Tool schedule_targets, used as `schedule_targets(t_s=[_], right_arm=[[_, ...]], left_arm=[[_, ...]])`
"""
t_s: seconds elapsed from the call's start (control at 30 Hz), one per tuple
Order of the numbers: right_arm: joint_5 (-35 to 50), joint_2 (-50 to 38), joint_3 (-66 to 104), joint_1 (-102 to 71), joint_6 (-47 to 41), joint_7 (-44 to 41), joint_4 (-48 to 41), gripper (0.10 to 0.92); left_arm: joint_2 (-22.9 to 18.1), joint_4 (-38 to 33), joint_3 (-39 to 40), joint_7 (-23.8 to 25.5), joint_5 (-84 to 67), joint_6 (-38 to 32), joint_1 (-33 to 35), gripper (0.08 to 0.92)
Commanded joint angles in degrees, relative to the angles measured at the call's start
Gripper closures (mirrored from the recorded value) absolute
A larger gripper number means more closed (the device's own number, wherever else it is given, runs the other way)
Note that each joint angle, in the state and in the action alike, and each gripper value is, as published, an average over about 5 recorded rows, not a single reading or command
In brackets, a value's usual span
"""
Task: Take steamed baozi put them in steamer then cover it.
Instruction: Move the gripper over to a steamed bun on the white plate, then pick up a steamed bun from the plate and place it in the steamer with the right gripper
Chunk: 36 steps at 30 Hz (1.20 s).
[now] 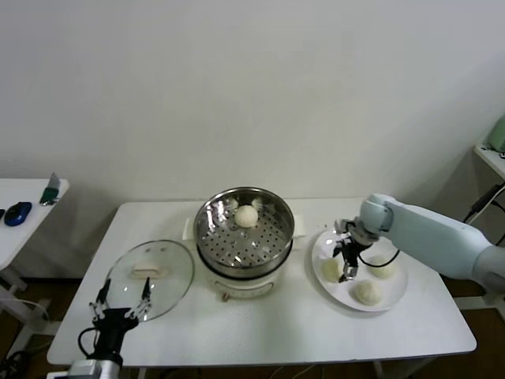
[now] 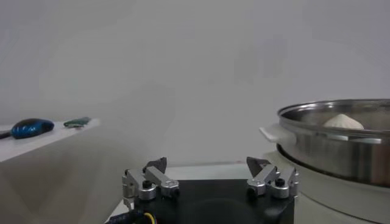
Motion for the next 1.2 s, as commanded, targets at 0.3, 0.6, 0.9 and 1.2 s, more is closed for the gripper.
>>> schedule_targets(t_s=[0.3, 0.6, 0.9, 1.2], right_arm=[[1.8, 0.4, 1.1, 0.0, 0.1, -0.2, -1.4, 0.353], [18.0, -0.5, -11.4, 19.9, -0.6, 0.8, 0.7, 0.364], [38.3, 8.9, -28.0, 43.5, -1.5, 0.6, 1.9, 0.363], [44.4, 22.3, -27.9, 44.1, -5.0, 4.6, 2.8, 0.355]], left_arm=[[0.0, -0.1, -0.1, 0.0, 0.0, 0.0, 0.3, 0.177], [0.1, -0.9, -0.1, 1.1, 0.4, 0.2, 1.2, 0.177], [-0.7, -2.0, 2.1, 1.4, 2.2, 0.4, 1.5, 0.177], [0.1, -3.3, 3.0, 1.6, 4.5, 0.3, 3.5, 0.177]])
